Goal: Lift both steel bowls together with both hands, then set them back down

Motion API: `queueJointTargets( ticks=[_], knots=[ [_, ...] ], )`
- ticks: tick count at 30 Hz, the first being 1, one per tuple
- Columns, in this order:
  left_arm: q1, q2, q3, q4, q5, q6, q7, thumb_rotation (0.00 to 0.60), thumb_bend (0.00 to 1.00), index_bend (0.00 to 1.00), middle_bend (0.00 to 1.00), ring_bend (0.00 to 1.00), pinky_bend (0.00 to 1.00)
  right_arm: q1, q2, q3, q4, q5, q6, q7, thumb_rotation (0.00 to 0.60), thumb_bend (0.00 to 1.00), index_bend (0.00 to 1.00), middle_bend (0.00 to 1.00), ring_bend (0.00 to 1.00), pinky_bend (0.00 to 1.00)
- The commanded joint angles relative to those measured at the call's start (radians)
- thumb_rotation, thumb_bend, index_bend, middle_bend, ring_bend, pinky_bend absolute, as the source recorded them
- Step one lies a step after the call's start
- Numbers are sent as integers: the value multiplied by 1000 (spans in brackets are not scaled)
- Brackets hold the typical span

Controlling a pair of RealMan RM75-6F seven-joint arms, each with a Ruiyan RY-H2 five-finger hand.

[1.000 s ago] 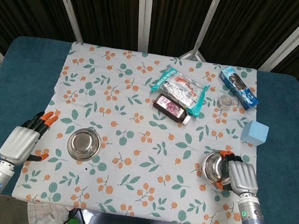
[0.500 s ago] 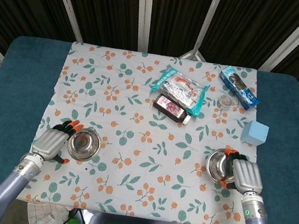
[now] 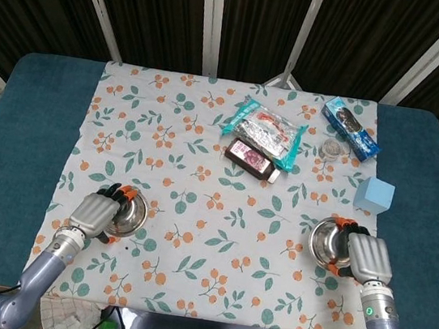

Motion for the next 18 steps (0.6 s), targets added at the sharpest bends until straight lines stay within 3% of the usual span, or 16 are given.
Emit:
queueJointTargets(
  ticks=[1, 12, 18],
  knots=[
    [-13, -20, -2, 18, -9, 24, 26, 600, 0, 108, 74, 32, 229, -1, 5, 1, 4, -2, -5, 9, 600, 211, 398, 287, 460, 542],
    [-50, -48, 5, 36, -71, 19, 58, 600, 2, 142, 126, 83, 247, -2, 18, 4, 4, -7, -5, 20, 600, 212, 398, 287, 460, 542],
    [-66, -51, 8, 31, -89, 32, 75, 600, 14, 195, 217, 144, 299, -3, 20, 4, 10, -3, -9, 28, 600, 213, 398, 287, 460, 542]
  ],
)
